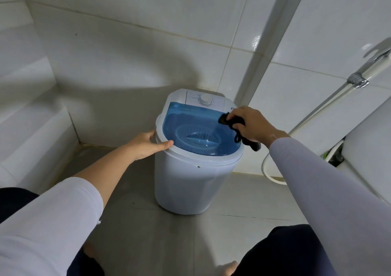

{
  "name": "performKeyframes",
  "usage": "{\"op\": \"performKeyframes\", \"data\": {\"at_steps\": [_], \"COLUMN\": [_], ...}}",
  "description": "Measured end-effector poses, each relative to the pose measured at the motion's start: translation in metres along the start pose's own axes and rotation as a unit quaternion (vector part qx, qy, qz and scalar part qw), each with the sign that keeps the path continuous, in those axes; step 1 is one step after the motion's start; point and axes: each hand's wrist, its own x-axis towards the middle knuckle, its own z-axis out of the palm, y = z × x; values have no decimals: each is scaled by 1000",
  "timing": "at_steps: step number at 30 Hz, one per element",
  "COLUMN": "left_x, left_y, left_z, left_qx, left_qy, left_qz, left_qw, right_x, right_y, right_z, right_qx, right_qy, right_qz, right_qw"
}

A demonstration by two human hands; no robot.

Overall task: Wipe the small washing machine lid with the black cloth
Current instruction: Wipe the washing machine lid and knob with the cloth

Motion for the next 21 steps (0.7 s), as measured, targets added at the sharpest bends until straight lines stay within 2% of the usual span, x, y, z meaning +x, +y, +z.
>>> {"op": "performKeyframes", "data": {"at_steps": [6,10,15,21], "left_x": [-3,1,5,7], "left_y": [-2,-8,-9,-14], "left_z": [2,1,1,0], "left_qx": [-19,7,17,-26], "left_qy": [7,6,15,11], "left_qz": [20,10,-1,16], "left_qw": [1000,1000,1000,999], "right_x": [40,60,70,70], "right_y": [-94,-138,-138,-122], "right_z": [20,46,66,64], "right_qx": [-5,-38,-114,-78], "right_qy": [-51,-100,-168,-165], "right_qz": [-139,-193,-212,-202], "right_qw": [989,975,956,962]}}
